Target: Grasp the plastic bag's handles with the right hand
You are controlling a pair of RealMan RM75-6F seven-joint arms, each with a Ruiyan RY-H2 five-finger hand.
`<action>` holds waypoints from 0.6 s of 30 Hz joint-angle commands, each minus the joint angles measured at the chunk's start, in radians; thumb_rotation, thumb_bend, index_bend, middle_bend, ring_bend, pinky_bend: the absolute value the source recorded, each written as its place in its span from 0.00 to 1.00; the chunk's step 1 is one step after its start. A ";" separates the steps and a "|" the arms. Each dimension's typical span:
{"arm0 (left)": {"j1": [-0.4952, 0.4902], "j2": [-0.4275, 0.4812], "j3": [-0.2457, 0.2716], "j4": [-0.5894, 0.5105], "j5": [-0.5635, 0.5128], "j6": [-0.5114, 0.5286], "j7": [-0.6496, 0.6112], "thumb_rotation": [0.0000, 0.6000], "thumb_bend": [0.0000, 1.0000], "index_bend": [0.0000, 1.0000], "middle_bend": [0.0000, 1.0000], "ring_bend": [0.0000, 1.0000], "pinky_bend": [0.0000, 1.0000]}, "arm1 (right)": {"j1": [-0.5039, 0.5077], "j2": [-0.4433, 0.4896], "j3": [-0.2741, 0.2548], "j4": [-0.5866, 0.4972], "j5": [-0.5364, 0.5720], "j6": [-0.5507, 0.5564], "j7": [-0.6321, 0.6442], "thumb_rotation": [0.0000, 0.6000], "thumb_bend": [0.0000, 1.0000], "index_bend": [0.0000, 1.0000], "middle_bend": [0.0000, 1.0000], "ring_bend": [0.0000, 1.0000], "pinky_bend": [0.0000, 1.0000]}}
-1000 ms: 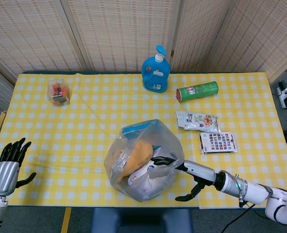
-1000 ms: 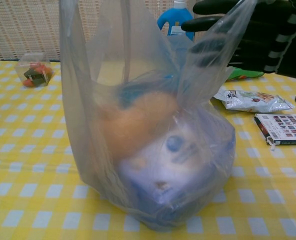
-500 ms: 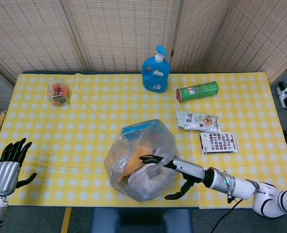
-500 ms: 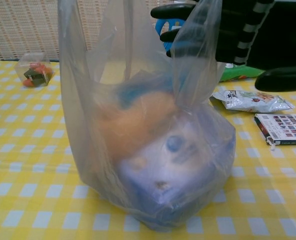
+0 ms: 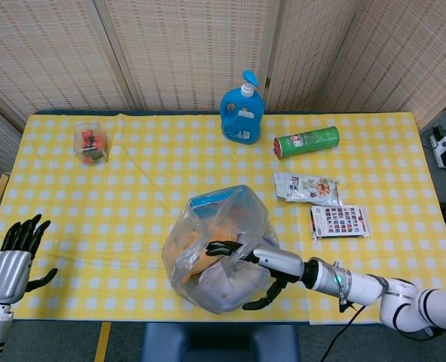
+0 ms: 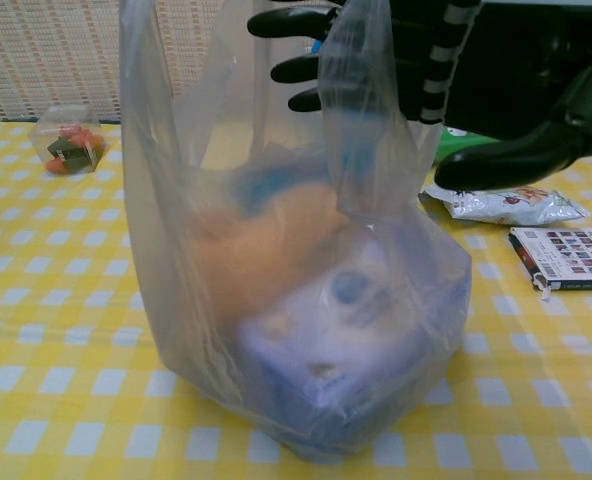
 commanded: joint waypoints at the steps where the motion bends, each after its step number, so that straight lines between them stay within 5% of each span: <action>1: 0.001 0.001 0.000 0.000 0.001 0.002 -0.002 1.00 0.23 0.00 0.00 0.02 0.00 | 0.011 0.000 0.004 -0.013 0.000 -0.009 -0.015 1.00 0.27 0.00 0.00 0.00 0.00; 18: 0.006 0.014 0.004 -0.012 0.015 0.017 -0.020 1.00 0.23 0.00 0.00 0.03 0.00 | 0.056 -0.013 0.036 -0.098 0.051 -0.129 -0.224 1.00 0.27 0.00 0.00 0.00 0.00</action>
